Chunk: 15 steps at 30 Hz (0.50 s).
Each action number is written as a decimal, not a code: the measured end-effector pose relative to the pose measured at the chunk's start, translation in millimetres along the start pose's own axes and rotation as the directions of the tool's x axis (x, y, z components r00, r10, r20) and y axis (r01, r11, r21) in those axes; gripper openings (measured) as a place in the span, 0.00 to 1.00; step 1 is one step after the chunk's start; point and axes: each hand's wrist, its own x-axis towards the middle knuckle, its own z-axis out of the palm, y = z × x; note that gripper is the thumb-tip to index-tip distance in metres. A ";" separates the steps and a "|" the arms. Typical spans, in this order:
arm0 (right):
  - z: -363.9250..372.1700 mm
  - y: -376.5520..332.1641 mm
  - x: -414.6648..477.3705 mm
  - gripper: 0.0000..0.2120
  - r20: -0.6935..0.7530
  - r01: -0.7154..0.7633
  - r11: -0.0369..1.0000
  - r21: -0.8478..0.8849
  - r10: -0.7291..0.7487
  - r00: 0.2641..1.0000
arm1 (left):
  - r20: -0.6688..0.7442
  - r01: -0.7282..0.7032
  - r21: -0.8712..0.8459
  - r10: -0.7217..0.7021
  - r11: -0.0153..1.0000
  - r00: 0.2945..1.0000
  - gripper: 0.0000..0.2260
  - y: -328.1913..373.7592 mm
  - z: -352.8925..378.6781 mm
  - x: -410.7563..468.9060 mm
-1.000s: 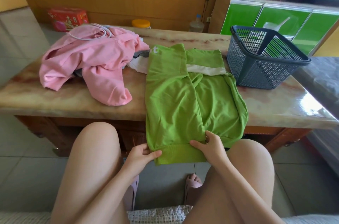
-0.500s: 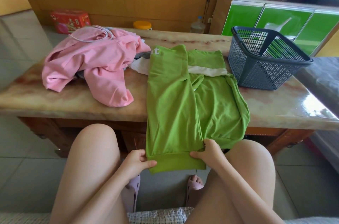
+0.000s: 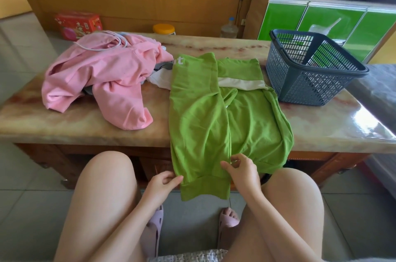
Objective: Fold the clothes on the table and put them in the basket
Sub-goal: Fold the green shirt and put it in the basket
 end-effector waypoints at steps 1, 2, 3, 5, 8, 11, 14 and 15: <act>0.8 0.8 0.2 0.17 0.005 0.004 1.000 0.002 -0.004 1.000 | -0.015 0.002 -0.012 -0.002 1.000 1.000 0.15 3.2 0.9 1.2; 1.2 1.4 0.2 0.16 0.003 0.009 1.000 0.000 -0.009 1.000 | -0.026 0.013 -0.029 -0.014 0.999 1.000 0.18 6.2 2.6 2.7; 1.3 1.8 0.1 0.15 -0.002 0.012 1.000 0.000 -0.012 1.000 | -0.035 0.026 -0.043 -0.028 0.999 0.999 0.17 9.4 4.8 3.8; 1.5 3.1 0.7 0.14 -0.005 0.014 1.000 0.008 -0.014 1.000 | -0.033 0.030 -0.063 -0.032 0.998 0.999 0.10 14.0 10.1 5.0; 1.8 6.1 2.3 0.13 -0.001 0.010 1.000 0.000 -0.010 1.000 | -0.063 -0.008 -0.049 0.005 0.999 0.998 0.03 16.2 12.8 5.4; 1.1 9.2 4.6 0.11 -0.001 -0.003 1.000 -0.029 0.003 1.000 | -0.106 -0.027 -0.041 0.023 0.999 0.994 0.07 12.1 9.3 6.5; 1.9 9.9 7.4 0.09 0.021 -0.034 0.998 -0.061 0.035 0.999 | -0.110 -0.012 -0.041 0.007 0.999 0.994 0.08 8.7 6.8 7.9; 2.6 9.6 7.8 0.10 0.035 -0.047 0.997 -0.057 0.049 0.998 | -0.104 -0.008 -0.037 0.004 0.999 0.995 0.07 8.8 6.3 8.3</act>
